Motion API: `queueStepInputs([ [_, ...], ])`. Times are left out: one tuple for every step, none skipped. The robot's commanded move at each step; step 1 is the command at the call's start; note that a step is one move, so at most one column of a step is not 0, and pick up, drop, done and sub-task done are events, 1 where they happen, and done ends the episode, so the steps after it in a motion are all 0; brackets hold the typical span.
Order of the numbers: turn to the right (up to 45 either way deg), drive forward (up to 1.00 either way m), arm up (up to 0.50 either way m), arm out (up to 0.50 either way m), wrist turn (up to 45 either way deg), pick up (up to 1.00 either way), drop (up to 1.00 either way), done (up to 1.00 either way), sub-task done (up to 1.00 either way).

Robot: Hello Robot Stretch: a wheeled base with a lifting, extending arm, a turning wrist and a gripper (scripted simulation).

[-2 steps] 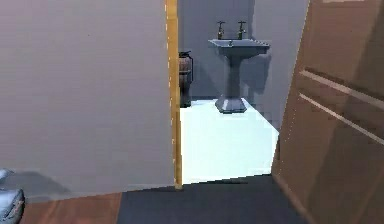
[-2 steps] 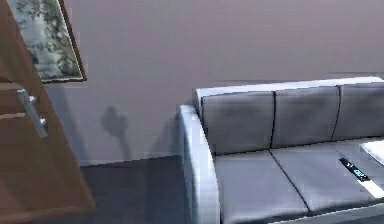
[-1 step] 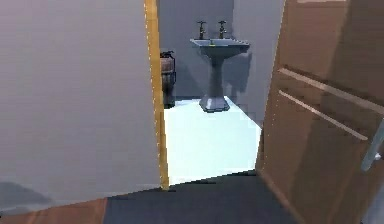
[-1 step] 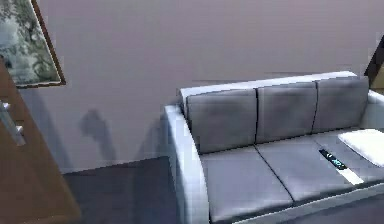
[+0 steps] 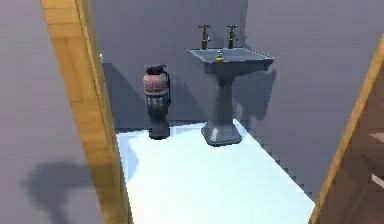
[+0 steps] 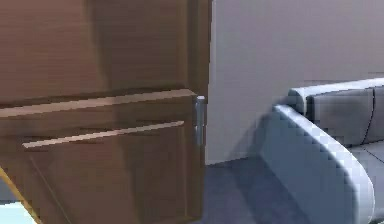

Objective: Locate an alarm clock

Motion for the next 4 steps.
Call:
queueStepInputs([
  [33.0,0.00,0.00,0.00,0.0,0.00,0.00,0.00,0.00],
  [0.0,0.40,0.00,0.00,0.0,0.00,0.00,0.00,0.00],
  [-42.0,0.00,0.00,0.00,0.0,0.00,0.00,0.00,0.00],
  [0.0,0.45,0.00,0.00,0.0,0.00,0.00,0.00,0.00],
])
